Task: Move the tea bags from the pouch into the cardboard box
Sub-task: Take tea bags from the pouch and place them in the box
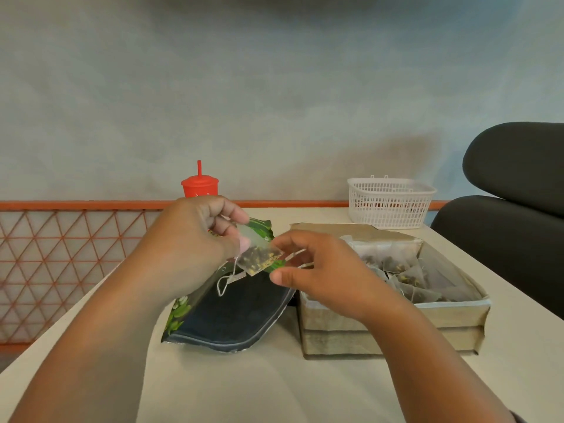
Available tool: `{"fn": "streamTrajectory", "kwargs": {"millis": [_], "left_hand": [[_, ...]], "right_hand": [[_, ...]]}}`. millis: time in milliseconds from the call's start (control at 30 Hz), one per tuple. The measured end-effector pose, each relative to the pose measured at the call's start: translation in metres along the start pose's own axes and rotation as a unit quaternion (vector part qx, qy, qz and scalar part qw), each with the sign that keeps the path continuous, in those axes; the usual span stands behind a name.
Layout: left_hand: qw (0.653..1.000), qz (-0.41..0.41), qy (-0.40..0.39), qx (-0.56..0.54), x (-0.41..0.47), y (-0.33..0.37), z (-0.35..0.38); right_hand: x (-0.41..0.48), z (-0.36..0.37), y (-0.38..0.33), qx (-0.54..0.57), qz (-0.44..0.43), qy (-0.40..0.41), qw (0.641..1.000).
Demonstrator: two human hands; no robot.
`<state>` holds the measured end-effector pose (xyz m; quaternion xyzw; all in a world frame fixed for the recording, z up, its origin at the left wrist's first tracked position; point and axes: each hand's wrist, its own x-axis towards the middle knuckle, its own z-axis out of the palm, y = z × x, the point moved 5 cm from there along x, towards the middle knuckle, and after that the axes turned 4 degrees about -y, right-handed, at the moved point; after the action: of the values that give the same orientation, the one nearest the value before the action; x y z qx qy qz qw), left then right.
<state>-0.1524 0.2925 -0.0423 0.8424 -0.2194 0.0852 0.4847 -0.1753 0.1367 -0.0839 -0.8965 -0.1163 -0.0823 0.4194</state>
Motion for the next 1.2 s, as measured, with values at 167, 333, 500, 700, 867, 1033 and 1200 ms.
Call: {"fn": "streamTrajectory", "kwargs": {"millis": [167, 333, 500, 700, 867, 1033, 1200], "left_hand": [[0.999, -0.006, 0.0, -0.05, 0.004, -0.004, 0.007], [0.996, -0.017, -0.003, -0.089, 0.005, -0.006, 0.013], [0.997, 0.024, 0.041, 0.066, 0.008, -0.008, 0.009], [0.965, 0.014, -0.1, 0.24, 0.008, -0.023, 0.022], [0.944, -0.023, -0.122, 0.306, 0.012, -0.039, 0.027], [0.93, -0.055, -0.134, 0.339, 0.013, -0.048, 0.026], [0.928, -0.055, -0.113, 0.35, 0.014, -0.05, 0.026]], "right_hand": [[-0.003, -0.01, -0.011, 0.032, -0.057, 0.074, 0.995], [-0.006, -0.02, -0.015, 0.068, -0.067, 0.109, 0.989], [-0.014, -0.053, -0.003, 0.122, -0.032, 0.203, 0.971], [-0.022, -0.094, 0.051, 0.163, 0.071, 0.369, 0.912], [-0.013, -0.089, 0.102, -0.002, 0.245, 0.261, 0.934], [-0.009, -0.081, 0.099, -0.083, 0.236, 0.197, 0.948], [-0.004, -0.063, 0.095, -0.146, 0.229, 0.108, 0.956]]}}
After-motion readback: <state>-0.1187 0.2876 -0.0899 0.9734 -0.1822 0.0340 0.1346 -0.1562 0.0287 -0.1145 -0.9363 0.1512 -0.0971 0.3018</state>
